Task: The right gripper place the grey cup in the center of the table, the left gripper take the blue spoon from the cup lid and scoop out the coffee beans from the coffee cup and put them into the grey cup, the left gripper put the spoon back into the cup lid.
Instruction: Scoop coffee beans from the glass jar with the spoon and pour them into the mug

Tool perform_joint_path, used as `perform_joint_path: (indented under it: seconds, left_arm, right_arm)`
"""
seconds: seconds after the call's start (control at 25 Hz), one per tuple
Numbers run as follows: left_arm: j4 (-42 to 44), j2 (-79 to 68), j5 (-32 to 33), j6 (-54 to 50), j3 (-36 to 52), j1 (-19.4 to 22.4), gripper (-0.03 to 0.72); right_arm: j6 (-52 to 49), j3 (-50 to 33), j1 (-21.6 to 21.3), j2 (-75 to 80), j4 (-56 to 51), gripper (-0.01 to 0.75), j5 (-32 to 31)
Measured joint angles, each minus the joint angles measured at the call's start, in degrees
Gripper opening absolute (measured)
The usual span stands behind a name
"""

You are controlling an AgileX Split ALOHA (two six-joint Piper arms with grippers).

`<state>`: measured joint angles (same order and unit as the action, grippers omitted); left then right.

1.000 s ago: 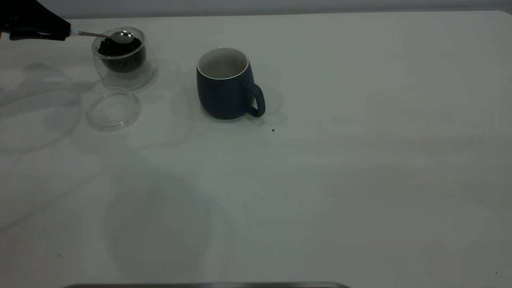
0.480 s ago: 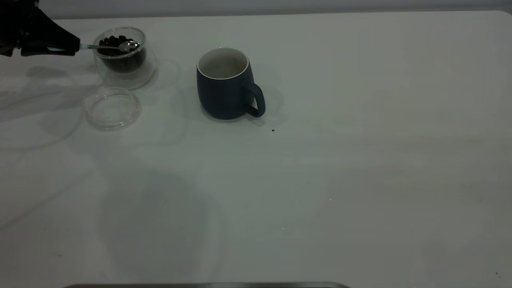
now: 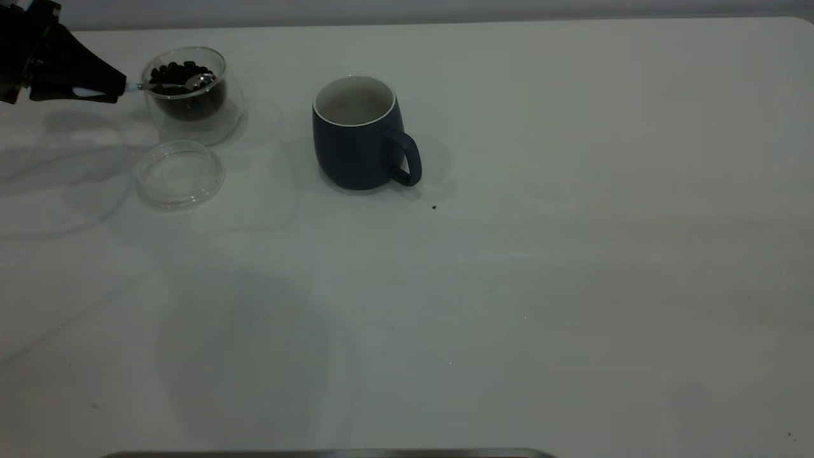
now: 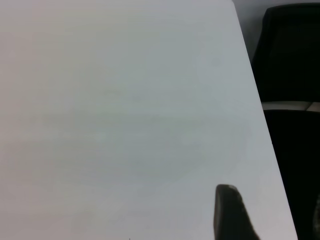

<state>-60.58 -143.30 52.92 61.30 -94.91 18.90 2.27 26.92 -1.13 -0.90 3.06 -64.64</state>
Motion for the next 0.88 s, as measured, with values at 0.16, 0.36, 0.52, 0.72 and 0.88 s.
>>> perform_joint_path:
  seconds: [0.16,0.36,0.52,0.72,0.88]
  left_arm:
    - [-0.3,-0.1,1.7,-0.1,0.0,0.1,0.126]
    - [-0.4,-0.3,4.0,-0.1,0.0,0.8,0.126]
    - [-0.4,-0.3,5.1,-0.2,0.0,2.3,0.126]
    - [-0.5,-0.3,6.8,-0.3,0.0,4.4,0.126]
    - [-2.0,-0.3,8.2,-1.0,0.0,6.0,0.126]
  right_arm:
    - [0.0,0.0,0.0,0.0,0.0,0.364,0.0]
    - [0.0,0.0,0.0,0.0,0.0,0.364,0.0]
    - [0.0,0.0,0.0,0.0,0.0,0.364,0.0]
    - [0.0,0.0,0.0,0.0,0.0,0.364,0.0]
    - [0.0,0.0,0.0,0.0,0.0,0.364,0.0]
